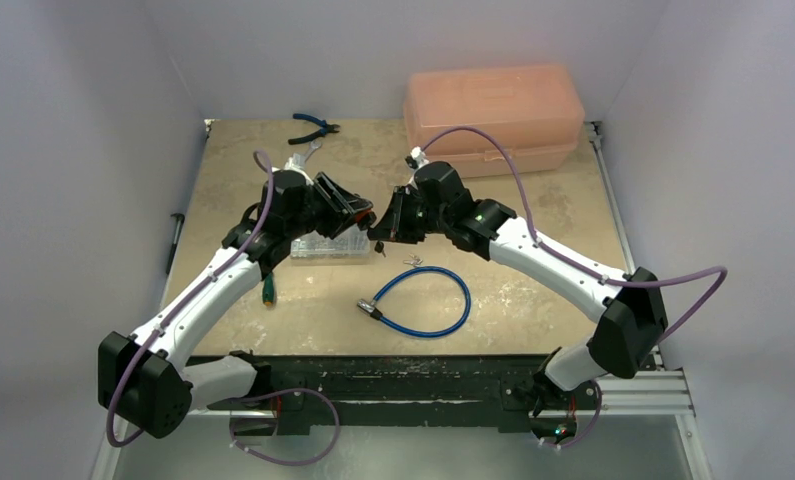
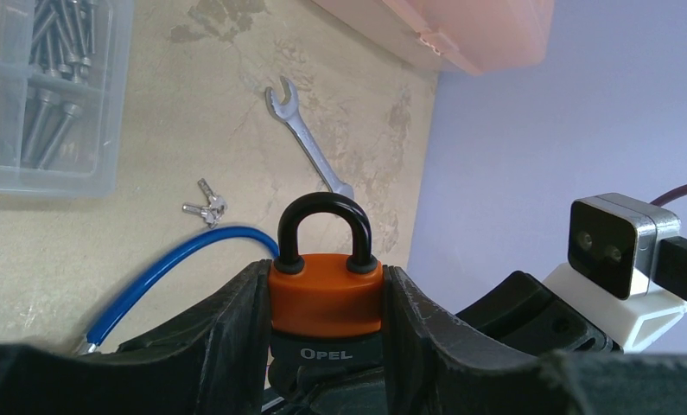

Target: Unlock with the key

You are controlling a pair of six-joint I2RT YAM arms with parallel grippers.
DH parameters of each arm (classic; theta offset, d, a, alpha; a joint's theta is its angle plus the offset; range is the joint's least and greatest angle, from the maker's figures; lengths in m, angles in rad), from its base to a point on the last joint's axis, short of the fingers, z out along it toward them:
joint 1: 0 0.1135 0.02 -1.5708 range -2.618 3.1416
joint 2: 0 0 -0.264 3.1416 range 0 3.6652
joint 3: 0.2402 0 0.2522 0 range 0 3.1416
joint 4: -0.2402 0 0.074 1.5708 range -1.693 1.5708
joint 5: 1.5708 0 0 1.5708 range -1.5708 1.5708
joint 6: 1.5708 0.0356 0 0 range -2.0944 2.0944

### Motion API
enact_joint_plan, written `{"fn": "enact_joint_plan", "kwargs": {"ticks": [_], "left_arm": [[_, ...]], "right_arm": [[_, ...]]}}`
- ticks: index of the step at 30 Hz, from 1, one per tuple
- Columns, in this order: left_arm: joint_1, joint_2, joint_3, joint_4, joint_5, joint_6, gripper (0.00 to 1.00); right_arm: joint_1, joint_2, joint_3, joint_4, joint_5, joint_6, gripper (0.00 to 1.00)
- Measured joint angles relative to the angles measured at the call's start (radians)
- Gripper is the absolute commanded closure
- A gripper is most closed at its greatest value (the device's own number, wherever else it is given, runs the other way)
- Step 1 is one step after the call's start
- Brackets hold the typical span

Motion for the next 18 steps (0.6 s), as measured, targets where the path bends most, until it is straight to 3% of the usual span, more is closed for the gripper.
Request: {"fn": "enact_joint_plan", "kwargs": {"ticks": [18], "left_arm": [[0.000, -0.002, -0.003, -0.006, 0.000, 0.009, 1.00]], "right_arm": [[0.000, -0.017, -0.050, 0.060, -0.010, -0.004, 1.00]]}}
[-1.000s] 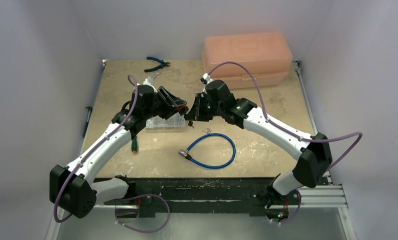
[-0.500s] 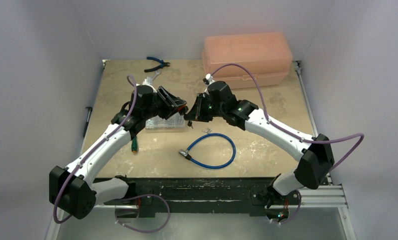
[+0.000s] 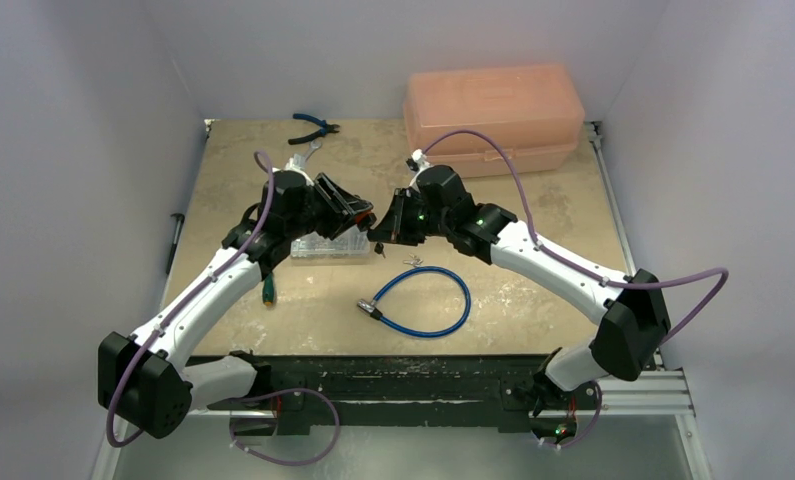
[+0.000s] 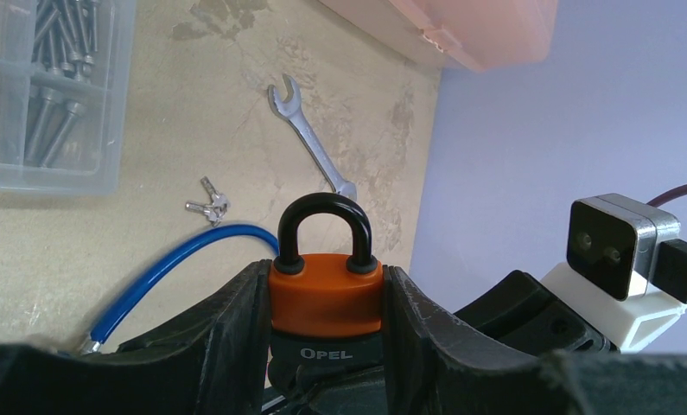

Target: Unlock with the key

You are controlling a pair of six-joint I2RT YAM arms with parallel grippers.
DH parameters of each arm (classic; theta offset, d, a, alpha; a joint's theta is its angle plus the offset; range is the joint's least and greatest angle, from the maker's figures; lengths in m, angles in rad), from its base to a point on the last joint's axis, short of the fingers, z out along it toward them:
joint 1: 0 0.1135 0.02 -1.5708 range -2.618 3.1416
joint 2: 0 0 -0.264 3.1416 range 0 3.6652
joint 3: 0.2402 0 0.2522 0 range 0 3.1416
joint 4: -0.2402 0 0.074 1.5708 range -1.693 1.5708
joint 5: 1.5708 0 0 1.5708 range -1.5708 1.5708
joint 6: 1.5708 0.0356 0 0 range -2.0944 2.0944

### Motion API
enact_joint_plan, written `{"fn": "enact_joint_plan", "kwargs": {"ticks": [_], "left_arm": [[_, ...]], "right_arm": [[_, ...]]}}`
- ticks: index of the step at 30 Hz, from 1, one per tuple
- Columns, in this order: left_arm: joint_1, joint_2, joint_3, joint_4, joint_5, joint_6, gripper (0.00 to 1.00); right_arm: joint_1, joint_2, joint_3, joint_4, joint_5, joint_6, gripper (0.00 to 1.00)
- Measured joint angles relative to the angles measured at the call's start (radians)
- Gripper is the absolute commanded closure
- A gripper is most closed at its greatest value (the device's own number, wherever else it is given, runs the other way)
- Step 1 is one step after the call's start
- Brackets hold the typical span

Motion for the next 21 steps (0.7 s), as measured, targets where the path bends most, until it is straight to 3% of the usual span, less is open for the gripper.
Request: {"fn": "enact_joint_plan", "kwargs": {"ticks": [21], "left_arm": [[-0.066, 0.000, -0.008, 0.059, -0.007, -0.002, 1.00]], "right_arm": [[0.000, -0.102, -0.076, 0.002, 0.044, -0.011, 1.00]]}}
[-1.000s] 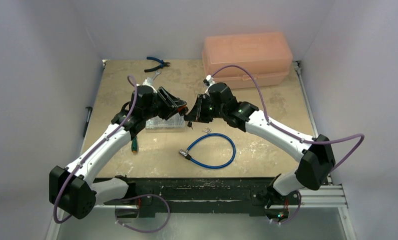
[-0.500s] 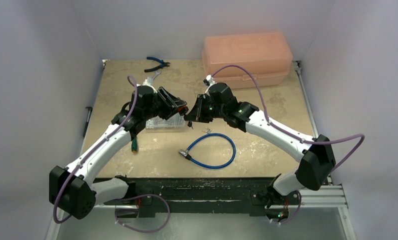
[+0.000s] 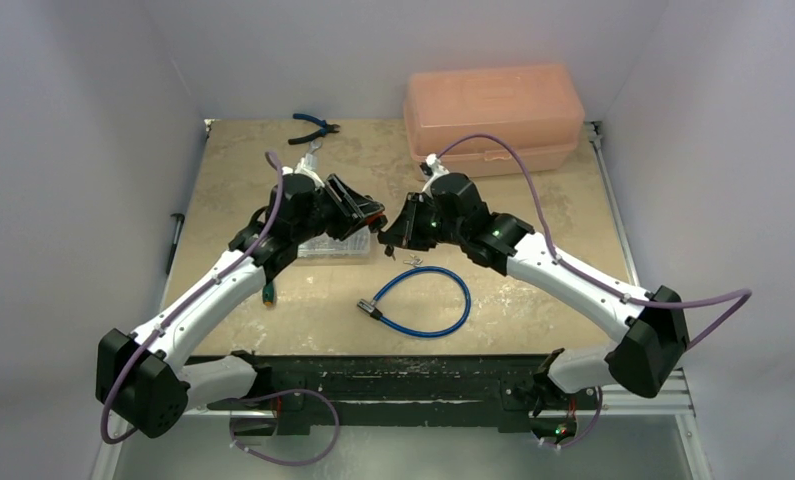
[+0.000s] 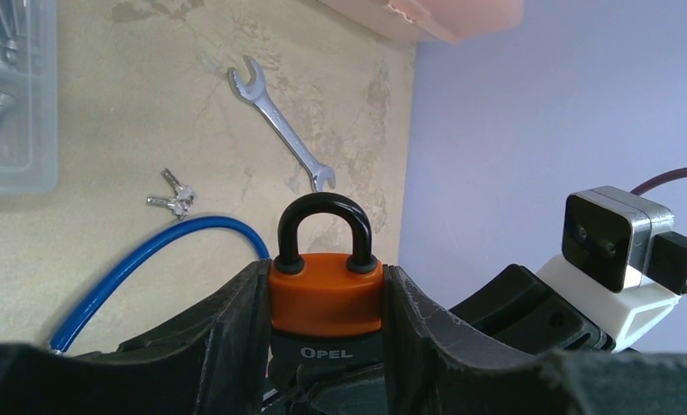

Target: Unlock with the key

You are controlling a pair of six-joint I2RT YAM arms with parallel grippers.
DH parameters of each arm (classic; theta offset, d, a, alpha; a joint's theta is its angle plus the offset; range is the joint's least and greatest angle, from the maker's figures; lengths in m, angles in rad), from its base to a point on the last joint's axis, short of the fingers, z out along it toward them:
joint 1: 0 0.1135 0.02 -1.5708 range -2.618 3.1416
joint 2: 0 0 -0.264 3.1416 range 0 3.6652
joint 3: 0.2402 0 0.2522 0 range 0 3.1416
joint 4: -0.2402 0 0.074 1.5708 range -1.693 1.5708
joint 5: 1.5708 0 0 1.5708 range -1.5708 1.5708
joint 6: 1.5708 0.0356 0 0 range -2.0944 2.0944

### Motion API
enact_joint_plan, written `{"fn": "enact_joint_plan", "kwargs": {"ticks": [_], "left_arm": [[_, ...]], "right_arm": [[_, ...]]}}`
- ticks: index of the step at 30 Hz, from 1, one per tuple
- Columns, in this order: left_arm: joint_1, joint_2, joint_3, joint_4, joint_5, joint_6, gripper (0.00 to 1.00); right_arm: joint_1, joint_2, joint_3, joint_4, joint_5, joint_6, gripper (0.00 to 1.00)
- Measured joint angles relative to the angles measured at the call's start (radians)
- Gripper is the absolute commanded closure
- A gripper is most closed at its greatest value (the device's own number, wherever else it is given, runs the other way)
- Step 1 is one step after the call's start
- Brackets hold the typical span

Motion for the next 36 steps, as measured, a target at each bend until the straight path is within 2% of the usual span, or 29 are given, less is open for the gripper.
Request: {"fn": "enact_joint_plan", "kwargs": {"ticks": [7, 16, 27, 36], "left_arm": [[-0.033, 0.000, 0.000, 0.019, -0.011, -0.001, 1.00], [-0.098, 0.000, 0.000, 0.050, -0.094, -0.010, 1.00], [-0.128, 0.031, 0.010, 0.082, -0.124, -0.036, 1.00], [-0.138, 0.040, 0.010, 0.103, -0.147, -0.045, 1.00]], "right_arm": [[0.000, -0.046, -0.034, 0.006, 0.024, 0.000, 1.00], [0.000, -0.093, -0.066, 0.013, 0.072, -0.006, 1.00], [0.000, -0.111, -0.058, 0.004, 0.133, -0.169, 1.00], [-0.025, -0.110, -0.059, 0.009, 0.101, -0.175, 1.00]]}}
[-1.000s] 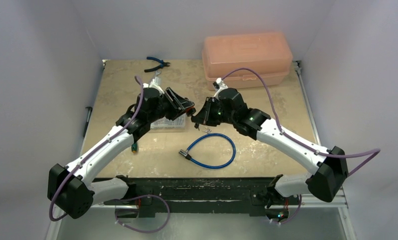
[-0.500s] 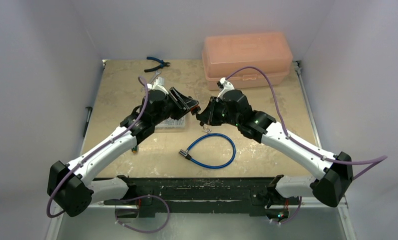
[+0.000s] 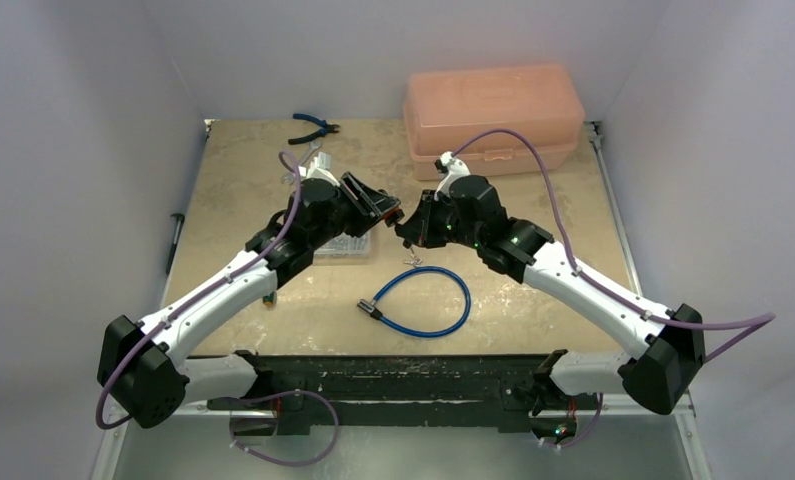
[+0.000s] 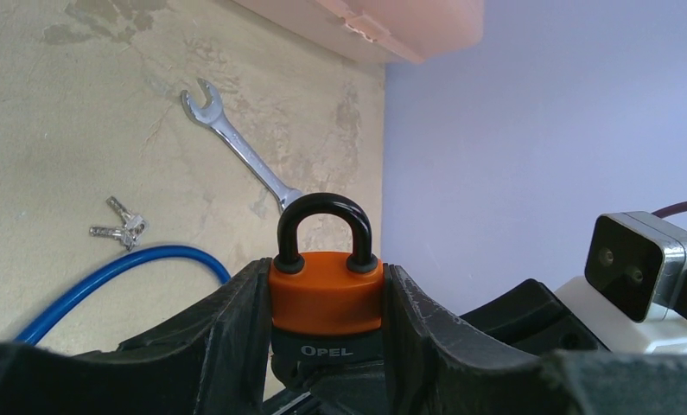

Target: Unlock with the key

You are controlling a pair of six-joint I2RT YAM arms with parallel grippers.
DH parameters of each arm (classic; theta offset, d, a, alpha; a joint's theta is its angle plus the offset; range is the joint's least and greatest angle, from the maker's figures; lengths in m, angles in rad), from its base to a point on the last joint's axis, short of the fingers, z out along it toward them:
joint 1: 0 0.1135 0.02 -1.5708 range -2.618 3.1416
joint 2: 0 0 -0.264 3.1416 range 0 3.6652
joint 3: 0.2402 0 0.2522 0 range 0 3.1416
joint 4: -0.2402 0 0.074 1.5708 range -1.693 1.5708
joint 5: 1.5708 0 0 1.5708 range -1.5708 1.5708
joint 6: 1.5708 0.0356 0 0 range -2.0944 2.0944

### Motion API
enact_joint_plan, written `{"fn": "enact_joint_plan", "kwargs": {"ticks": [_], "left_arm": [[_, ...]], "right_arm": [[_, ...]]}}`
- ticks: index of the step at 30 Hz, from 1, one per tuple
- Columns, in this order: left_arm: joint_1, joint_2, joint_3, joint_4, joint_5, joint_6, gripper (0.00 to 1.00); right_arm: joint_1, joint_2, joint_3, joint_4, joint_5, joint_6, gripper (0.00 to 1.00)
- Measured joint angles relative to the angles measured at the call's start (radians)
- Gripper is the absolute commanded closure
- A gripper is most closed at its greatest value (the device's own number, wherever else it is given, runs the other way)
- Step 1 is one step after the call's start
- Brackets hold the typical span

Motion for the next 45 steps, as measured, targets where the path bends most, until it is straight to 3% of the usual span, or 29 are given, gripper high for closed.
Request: {"fn": "enact_joint_plan", "kwargs": {"ticks": [19, 28, 45], "left_arm": [[-0.005, -0.002, -0.002, 0.030, -0.001, 0.020, 1.00], [-0.005, -0.070, -0.088, 0.138, 0.000, 0.027, 1.00], [-0.005, -0.209, -0.100, 0.298, 0.020, 0.132, 1.00]], "right_arm": [[-0.024, -0.003, 0.000, 0.006, -0.046, -0.001, 1.00], [-0.035, -0.010, 0.000, 0.020, -0.103, 0.011, 1.00], [-0.058, -0.053, 0.080, 0.080, -0.245, 0.074, 1.00]]}}
